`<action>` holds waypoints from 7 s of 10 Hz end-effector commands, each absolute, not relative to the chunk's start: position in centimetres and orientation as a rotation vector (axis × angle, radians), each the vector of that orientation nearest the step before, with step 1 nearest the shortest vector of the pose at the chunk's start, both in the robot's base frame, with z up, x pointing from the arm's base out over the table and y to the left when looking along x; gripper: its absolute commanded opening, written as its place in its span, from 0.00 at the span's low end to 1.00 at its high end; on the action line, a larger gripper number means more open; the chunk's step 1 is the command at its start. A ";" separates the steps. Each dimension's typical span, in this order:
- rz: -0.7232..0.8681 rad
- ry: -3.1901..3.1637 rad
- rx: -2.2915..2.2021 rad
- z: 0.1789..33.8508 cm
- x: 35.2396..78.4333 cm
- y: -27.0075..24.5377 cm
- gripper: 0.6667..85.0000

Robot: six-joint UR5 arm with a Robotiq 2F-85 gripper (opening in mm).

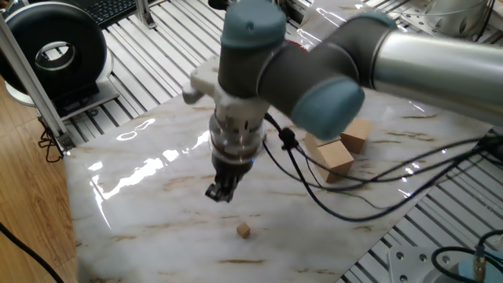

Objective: Stack the blocks into a pyramid shape

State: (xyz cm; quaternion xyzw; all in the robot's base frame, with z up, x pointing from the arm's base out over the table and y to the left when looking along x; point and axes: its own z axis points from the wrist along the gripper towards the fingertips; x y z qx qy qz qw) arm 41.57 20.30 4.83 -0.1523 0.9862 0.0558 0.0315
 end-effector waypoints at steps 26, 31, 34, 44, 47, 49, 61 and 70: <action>0.151 3.034 -0.247 4.3 41.0 19.6 0.24; 0.197 3.040 -0.280 4.1 39.4 20.3 0.47; 0.146 3.030 -0.318 4.2 38.6 19.8 0.49; 0.170 2.980 -0.263 2.3 36.4 21.0 0.44; 0.164 2.964 -0.281 1.5 36.9 21.0 0.46; 0.155 2.958 -0.287 1.3 37.1 20.8 0.45; 0.151 2.941 -0.232 1.5 37.4 19.9 0.12; 0.011 2.876 -0.543 5.5 43.9 16.9 0.00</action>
